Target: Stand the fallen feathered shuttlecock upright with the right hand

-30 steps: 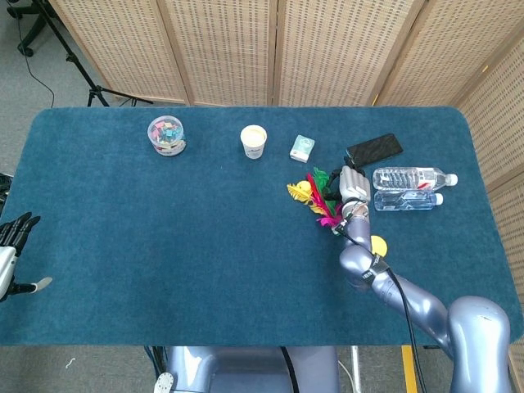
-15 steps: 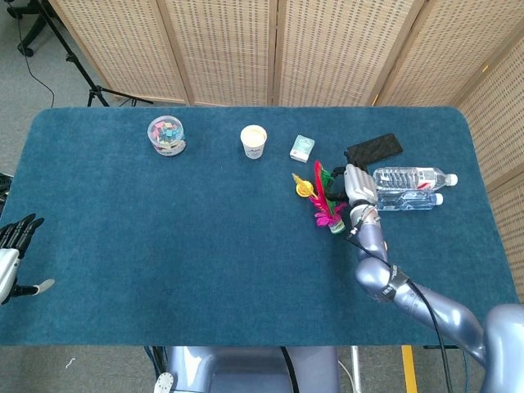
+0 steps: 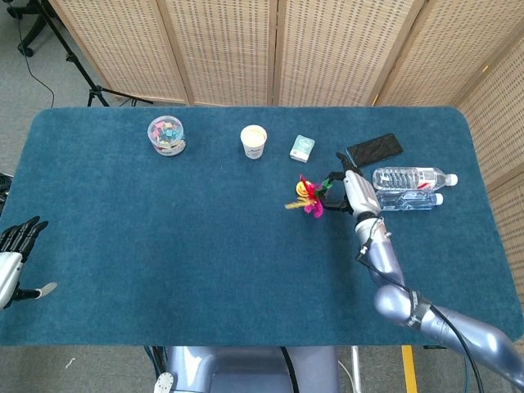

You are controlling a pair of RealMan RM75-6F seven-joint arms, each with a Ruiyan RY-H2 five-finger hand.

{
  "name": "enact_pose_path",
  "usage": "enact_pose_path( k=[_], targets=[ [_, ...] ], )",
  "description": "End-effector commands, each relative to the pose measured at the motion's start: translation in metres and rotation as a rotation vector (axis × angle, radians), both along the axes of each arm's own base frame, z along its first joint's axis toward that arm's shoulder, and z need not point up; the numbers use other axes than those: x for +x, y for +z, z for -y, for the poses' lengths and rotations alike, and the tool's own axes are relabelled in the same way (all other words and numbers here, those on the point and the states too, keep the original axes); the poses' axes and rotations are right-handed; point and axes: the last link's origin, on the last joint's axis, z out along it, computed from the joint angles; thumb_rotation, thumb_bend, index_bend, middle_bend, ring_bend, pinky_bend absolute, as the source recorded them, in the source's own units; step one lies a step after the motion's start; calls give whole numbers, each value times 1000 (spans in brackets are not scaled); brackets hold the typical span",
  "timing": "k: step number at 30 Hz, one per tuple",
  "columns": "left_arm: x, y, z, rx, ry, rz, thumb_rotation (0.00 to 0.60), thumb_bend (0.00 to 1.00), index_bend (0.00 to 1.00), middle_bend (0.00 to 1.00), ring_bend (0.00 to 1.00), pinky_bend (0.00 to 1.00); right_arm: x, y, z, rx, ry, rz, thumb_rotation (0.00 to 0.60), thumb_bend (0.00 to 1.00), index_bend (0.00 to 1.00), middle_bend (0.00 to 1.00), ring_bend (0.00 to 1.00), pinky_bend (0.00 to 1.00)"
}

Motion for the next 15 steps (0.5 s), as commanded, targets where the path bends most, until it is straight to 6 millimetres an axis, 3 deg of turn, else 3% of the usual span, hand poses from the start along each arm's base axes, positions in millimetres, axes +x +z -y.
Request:
enact_pose_path(
  k=[1,15],
  targets=[
    [1,0,2,1,-5,2,600,0,0,0,0,0,-3,5,-35,-32,105,73,600,620,696,0,0,0],
    [3,0,8,0,-25,2,600,0,0,0,0,0,-17,-2,-73,35,146,127,600,620,696,0,0,0]
  ],
)
